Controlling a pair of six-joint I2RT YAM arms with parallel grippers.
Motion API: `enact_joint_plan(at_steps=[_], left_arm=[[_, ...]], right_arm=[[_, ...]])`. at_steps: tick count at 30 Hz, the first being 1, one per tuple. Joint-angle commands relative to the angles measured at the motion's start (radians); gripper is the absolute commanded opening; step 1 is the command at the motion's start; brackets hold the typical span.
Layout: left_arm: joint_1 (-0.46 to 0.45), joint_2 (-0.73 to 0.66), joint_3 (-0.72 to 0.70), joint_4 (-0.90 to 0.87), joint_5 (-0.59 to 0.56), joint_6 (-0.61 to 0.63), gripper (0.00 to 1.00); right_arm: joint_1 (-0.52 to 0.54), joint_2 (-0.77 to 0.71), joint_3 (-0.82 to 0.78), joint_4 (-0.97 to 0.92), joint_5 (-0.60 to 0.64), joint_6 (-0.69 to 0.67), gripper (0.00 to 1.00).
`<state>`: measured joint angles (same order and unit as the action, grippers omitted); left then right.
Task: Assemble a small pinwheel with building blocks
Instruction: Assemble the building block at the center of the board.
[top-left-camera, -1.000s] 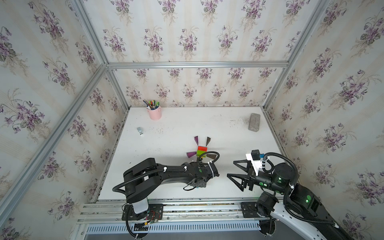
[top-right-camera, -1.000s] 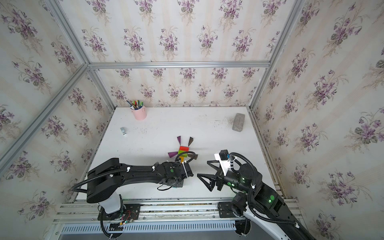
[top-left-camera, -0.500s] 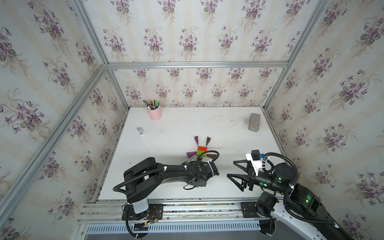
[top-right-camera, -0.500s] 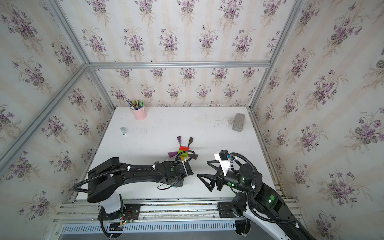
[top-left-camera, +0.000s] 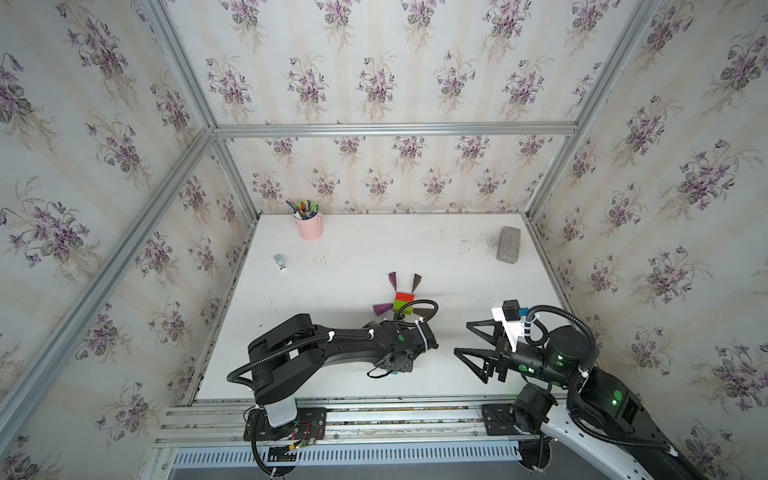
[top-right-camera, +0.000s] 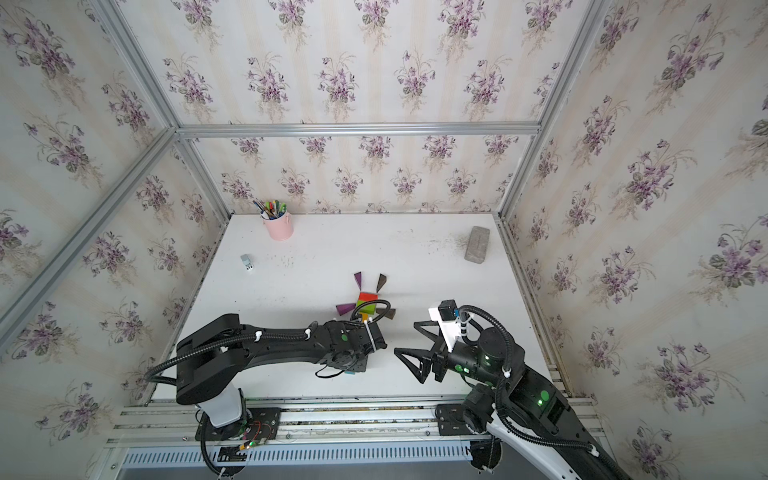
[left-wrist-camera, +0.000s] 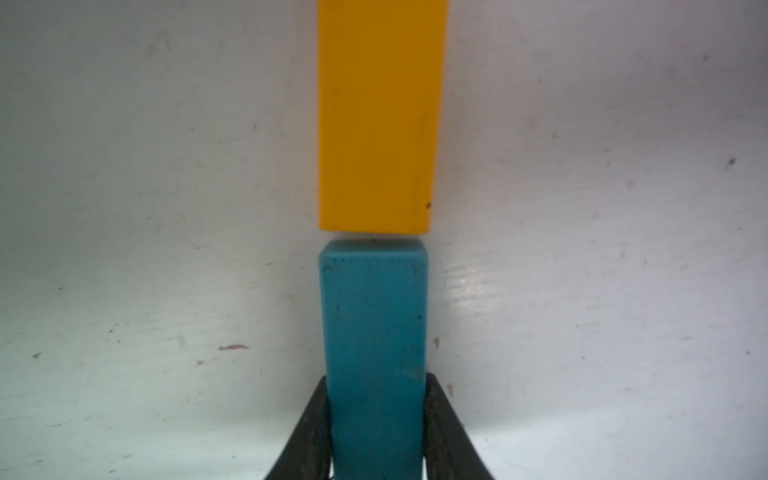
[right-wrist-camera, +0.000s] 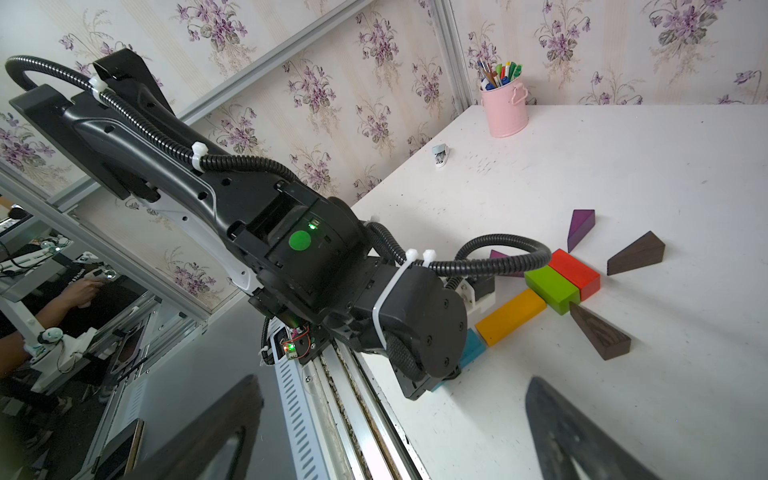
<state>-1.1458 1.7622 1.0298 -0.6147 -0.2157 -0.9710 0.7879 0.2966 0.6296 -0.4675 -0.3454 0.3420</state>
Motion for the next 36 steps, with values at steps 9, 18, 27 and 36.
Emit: enact_joint_plan(at_steps=[9, 18, 27, 36], left_arm=[[0.011, 0.022, -0.002, 0.007, -0.002, 0.013, 0.28], [0.020, 0.024, 0.001, 0.008, -0.004, 0.020, 0.28], [0.027, 0.031, 0.007, 0.007, 0.002, 0.033, 0.29], [0.031, 0.032, 0.009, 0.007, 0.016, 0.041, 0.52]], right_arm=[[0.001, -0.002, -0.001, 0.034, -0.004, 0.005, 0.99], [0.001, -0.003, 0.000, 0.033, -0.004, 0.006, 0.99], [0.001, -0.002, 0.000, 0.033, -0.007, 0.006, 0.99], [0.001, -0.002, 0.000, 0.033, -0.009, 0.006, 0.99]])
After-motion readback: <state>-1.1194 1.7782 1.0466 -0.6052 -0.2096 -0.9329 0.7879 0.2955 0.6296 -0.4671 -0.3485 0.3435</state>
